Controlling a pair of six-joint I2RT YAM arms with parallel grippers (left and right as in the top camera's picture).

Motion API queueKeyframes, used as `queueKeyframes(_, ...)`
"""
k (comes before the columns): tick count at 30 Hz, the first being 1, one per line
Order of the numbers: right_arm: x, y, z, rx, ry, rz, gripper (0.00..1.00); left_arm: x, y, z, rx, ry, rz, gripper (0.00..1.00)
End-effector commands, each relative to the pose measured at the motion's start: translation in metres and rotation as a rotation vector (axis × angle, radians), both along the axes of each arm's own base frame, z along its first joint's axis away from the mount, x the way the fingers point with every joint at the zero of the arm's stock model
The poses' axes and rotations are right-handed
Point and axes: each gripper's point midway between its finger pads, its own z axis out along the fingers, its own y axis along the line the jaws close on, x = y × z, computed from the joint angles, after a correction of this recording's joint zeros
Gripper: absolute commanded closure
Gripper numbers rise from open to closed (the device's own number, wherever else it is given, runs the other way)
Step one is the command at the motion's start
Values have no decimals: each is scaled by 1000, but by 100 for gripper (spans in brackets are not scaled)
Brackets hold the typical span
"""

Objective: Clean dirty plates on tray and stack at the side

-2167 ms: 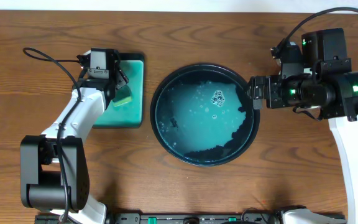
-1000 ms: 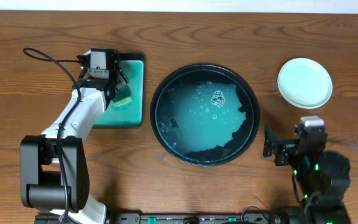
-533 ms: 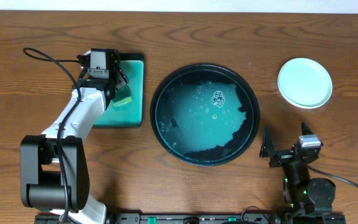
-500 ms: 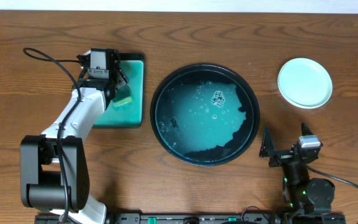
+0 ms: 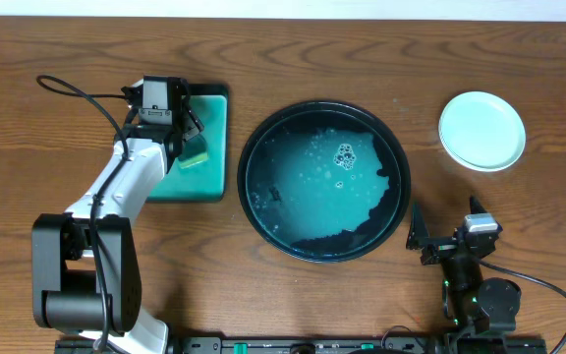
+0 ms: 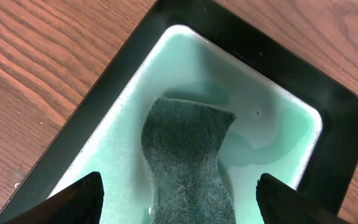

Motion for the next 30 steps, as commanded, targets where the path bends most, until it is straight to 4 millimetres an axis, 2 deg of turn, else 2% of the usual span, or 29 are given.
queueKeyframes(1,0,0,0,-18,-3,-2,1,-1,6,2,18,-2,15,21)
queueKeyframes(19,0,0,0,-18,-3,-2,1,-2,6,2,20,1,12,21)
queueKeyframes(26,0,0,0,-18,-3,-2,1,-15,7,-7,24,68,11,21)
queueKeyframes(30,0,0,0,-18,-3,-2,1,-31,-1,-17,8,155,-55,21)
